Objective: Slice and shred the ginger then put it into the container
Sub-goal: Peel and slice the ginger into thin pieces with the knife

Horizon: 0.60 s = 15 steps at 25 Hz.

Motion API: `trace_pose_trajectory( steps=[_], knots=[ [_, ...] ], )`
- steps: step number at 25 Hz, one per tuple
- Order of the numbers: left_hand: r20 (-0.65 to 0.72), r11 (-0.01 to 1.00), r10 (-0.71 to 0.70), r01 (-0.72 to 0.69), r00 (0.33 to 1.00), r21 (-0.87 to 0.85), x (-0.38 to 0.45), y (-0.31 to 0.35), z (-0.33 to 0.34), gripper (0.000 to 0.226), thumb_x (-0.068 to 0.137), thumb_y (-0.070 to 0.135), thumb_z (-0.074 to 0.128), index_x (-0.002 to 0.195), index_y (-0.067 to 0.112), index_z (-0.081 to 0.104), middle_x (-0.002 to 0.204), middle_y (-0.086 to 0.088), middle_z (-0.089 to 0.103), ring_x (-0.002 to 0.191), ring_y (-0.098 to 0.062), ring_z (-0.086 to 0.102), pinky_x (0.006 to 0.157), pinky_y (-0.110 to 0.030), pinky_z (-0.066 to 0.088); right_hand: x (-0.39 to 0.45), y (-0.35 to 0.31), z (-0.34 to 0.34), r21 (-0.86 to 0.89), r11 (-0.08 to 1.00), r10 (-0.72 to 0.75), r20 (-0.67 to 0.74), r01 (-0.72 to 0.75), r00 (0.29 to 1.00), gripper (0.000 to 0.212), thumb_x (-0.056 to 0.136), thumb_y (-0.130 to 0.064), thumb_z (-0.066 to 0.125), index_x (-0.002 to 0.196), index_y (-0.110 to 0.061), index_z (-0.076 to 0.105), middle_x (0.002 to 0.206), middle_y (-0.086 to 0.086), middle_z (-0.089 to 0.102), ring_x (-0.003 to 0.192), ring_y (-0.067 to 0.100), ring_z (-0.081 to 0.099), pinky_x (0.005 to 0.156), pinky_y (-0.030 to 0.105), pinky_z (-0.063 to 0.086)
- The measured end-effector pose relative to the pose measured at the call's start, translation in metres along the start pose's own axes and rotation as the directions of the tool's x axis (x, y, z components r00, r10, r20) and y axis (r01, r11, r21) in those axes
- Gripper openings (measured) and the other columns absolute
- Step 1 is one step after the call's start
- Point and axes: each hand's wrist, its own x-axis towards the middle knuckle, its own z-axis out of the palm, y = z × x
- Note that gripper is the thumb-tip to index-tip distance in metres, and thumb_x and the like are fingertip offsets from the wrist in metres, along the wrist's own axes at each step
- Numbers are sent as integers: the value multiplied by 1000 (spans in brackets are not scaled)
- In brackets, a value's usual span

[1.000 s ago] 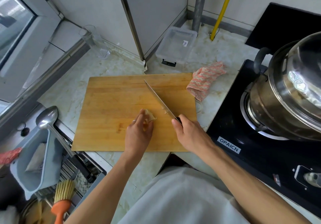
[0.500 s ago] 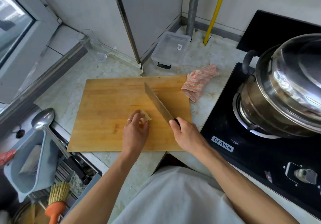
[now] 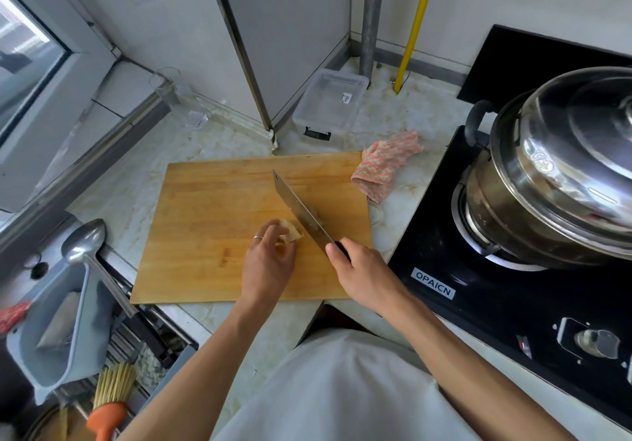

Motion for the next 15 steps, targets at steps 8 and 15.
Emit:
trace_pose_trajectory(
  steps=[8, 15],
  knots=[
    [-14, 999, 5, -4, 1000, 49, -2, 0, 6, 14, 85, 12, 73, 98, 11, 68, 127, -5, 66, 80, -22, 68, 72, -40, 57, -10, -6, 6, -75, 995, -61, 27, 63, 998, 39, 105, -49, 35, 74, -26, 36, 62, -2, 47, 56, 15, 44, 54, 36, 34],
    [-67, 999, -22, 19, 997, -47, 0, 8, -1, 22, 88, 14, 73, 109, 10, 67, 95, 2, 70, 79, -14, 66, 71, -28, 54, -7, -1, 9, -79, 996, -36, 31, 38, 999, 39, 105, -49, 35, 75, -24, 36, 64, -2, 47, 58, 13, 42, 54, 36, 32]
  ],
)
